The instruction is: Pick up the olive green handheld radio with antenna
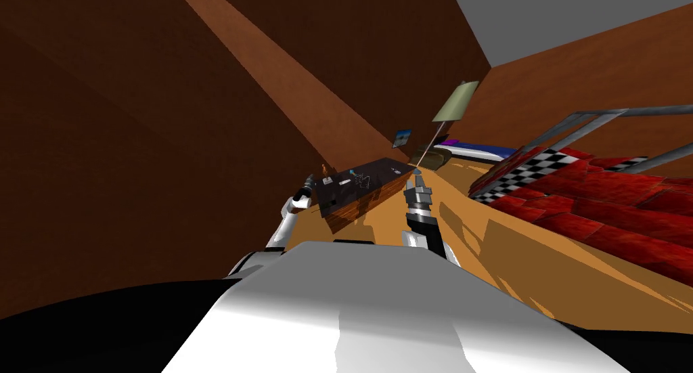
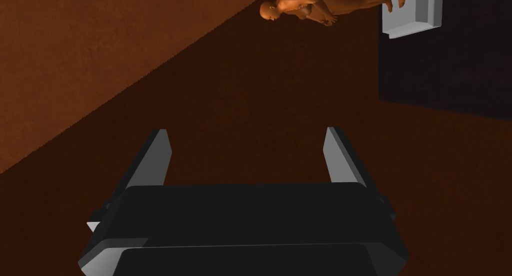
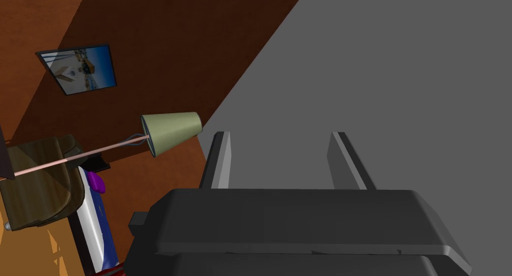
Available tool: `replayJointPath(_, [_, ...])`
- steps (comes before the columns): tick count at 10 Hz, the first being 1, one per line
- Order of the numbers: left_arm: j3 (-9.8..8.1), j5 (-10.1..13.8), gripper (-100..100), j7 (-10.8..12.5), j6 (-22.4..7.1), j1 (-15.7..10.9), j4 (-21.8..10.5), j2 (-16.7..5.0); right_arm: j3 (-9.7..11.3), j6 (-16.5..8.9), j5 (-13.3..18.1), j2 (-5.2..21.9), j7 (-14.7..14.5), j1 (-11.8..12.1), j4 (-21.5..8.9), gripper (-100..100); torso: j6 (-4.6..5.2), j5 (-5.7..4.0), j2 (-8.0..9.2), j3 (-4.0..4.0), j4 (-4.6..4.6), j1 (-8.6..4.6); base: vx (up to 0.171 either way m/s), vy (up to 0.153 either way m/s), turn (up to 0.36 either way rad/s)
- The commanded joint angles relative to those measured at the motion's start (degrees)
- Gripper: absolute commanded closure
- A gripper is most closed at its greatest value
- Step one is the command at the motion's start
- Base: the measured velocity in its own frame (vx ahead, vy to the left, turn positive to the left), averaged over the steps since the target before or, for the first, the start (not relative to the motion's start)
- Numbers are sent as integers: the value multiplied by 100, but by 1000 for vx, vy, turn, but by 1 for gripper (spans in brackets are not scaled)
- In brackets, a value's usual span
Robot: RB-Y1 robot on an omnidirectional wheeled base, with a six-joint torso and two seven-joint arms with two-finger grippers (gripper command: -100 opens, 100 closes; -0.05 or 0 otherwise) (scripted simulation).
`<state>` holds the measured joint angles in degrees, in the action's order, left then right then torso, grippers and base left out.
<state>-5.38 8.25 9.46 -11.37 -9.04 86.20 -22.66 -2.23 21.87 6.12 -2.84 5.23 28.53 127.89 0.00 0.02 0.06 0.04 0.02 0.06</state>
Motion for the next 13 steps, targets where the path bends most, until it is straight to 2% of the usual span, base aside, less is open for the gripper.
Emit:
replayJointPath(1, [-37, 10, -100, 26, -196, -148, -218, -20, 0, 0, 0, 0, 0, 0, 0, 0, 0, 0, 0, 0, 0, 0, -17, 13, -36])
replayJointPath(2, [-105, 58, -100, 80, -414, -380, -414, -92, 0, 0, 0, 0, 0, 0, 0, 0, -2, 0, -2, -1, -1, -1, -19, 14, -61])
replayJointPath(3, [-105, 58, -100, 80, -466, -383, -528, -92, 0, 0, 0, 0, 0, 0, 0, 0, 0, 0, -2, -1, -1, 0, -15, 11, -30])
replayJointPath(4, [-172, 109, -100, 128, -660, -605, -773, -157, 0, 0, 0, 0, 0, 0, 0, 0, -2, 1, -3, -2, -1, -2, -15, 6, -52])
replayJointPath(5, [-172, 109, -100, 128, -741, -605, -839, -157, 0, 0, 0, 0, 0, 0, 0, 0, -1, 0, -4, -2, -1, -3, -10, 7, -32])
replayJointPath(6, [-237, 163, -100, 170, -917, -811, -1082, -214, 0, 0, 0, 0, 0, 0, 0, 0, -2, 0, -4, -3, -2, -4, -9, 6, -54])
replayJointPath(7, [-237, 163, -100, 170, -1018, -811, -1151, -214, 0, 0, 0, 0, 0, 0, 0, 0, -1, -1, -5, -3, -1, -4, -7, 5, -37])
replayJointPath(8, [-300, 219, -100, 207, -1188, -1002, -1386, -263, 0, 0, 0, 0, 0, 1, 0, 0, -2, 0, -6, -4, -2, -4, -6, 1, -71])
replayJointPath(9, [-300, 219, -100, 207, -1297, -1002, -1463, -263, 0, 0, 0, 0, 0, 0, 0, 0, 0, -1, -7, -4, -2, -6, -4, 2, -31])
replayJointPath(10, [-361, 278, -100, 239, -1477, -1174, -1727, -306, 0, 0, 0, 0, 0, 1, 0, 0, -3, -1, -7, -4, -2, -6, 0, -3, -71])
replayJointPath(11, [-361, 278, -100, 239, -1576, -1174, -1774, -306, 0, 0, 0, 0, 0, 0, 0, 0, -1, -1, -9, -5, -3, -7, 1, -1, -33])
replayJointPath(12, [-419, 339, -100, 264, -1755, -1329, -2084, -341, 0, 0, 0, 0, 0, 1, 0, 0, -3, -1, -9, -5, -3, -7, 5, -5, -56])
replayJointPath(13, [-419, 339, -100, 264, -1855, -1329, -2084, -341, 0, 0, 0, 0, 0, 1, 0, 0, -2, -1, -10, -6, -3, -8, 5, -4, -35])
